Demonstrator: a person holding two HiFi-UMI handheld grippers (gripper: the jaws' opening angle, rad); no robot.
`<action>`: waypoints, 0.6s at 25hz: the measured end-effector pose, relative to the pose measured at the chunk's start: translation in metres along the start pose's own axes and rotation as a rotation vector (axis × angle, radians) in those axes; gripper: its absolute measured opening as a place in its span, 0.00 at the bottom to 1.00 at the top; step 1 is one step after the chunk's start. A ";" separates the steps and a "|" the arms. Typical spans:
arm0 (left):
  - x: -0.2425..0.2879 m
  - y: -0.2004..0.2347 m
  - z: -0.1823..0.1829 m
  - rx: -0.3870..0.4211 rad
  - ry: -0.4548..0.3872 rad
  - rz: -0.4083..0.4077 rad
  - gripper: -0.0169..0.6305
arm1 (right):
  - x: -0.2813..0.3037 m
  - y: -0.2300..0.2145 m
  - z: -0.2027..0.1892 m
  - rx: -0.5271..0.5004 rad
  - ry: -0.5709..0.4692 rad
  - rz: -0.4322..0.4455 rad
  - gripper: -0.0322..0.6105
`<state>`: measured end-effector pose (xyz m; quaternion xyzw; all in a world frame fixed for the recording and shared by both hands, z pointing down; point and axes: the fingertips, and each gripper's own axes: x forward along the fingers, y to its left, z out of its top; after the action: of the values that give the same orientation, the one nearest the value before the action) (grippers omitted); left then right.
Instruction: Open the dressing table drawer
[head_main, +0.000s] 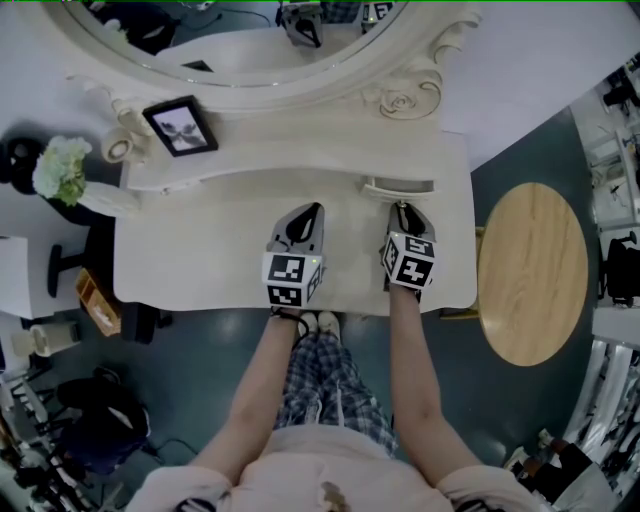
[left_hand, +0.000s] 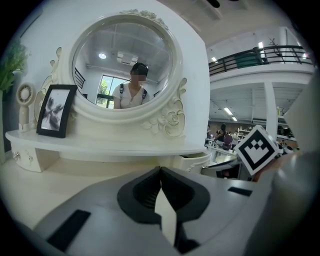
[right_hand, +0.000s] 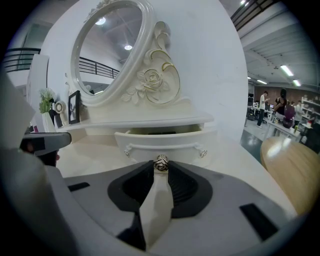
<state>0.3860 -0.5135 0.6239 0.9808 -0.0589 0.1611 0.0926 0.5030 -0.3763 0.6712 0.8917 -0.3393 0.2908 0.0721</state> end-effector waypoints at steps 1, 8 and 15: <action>-0.001 -0.001 -0.001 0.001 0.000 -0.001 0.07 | -0.002 0.000 -0.001 0.001 0.001 0.000 0.21; -0.007 -0.007 -0.004 0.001 0.007 -0.006 0.07 | -0.016 0.002 -0.010 0.005 0.006 0.001 0.21; -0.013 -0.009 -0.004 0.008 0.006 -0.003 0.07 | -0.027 0.004 -0.022 0.006 0.013 0.002 0.21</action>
<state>0.3742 -0.5031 0.6223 0.9808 -0.0566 0.1642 0.0891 0.4740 -0.3568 0.6735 0.8896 -0.3387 0.2978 0.0716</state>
